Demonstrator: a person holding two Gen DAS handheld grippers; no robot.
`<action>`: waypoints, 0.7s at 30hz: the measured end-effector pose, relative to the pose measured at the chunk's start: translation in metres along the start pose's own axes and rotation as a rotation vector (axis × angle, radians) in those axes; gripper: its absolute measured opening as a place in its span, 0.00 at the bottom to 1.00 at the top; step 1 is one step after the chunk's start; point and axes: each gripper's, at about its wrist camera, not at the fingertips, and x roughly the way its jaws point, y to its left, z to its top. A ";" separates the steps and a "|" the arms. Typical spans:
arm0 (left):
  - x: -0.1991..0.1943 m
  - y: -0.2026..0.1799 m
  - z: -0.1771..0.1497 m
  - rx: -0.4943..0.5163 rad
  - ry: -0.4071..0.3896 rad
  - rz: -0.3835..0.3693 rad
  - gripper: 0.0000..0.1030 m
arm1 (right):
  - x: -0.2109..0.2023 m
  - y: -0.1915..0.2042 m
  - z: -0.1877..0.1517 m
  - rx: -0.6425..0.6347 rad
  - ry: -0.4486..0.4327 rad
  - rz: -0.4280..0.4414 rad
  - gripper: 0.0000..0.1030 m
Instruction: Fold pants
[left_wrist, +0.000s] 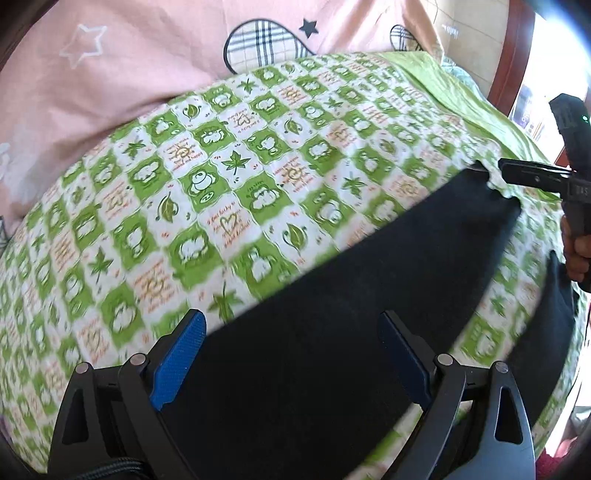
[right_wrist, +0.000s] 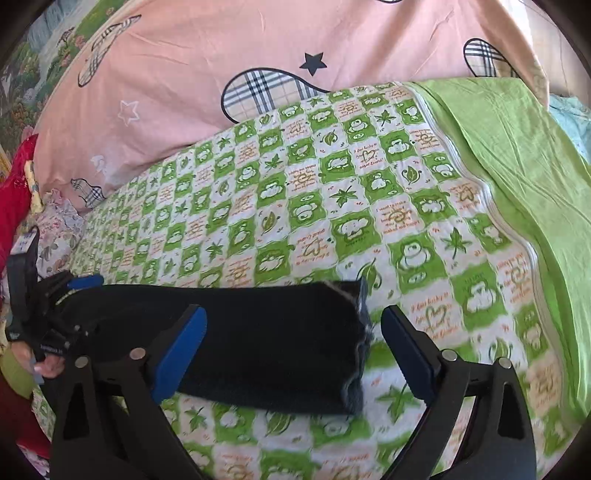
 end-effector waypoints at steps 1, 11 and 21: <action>0.007 0.003 0.004 0.000 0.010 -0.005 0.92 | 0.004 -0.002 0.003 -0.005 0.007 -0.005 0.91; 0.066 0.005 0.021 0.081 0.153 -0.078 0.88 | 0.038 -0.014 0.014 -0.015 0.072 0.022 0.75; 0.031 -0.025 0.009 0.116 0.099 -0.166 0.08 | 0.027 -0.023 0.016 0.009 0.031 0.105 0.11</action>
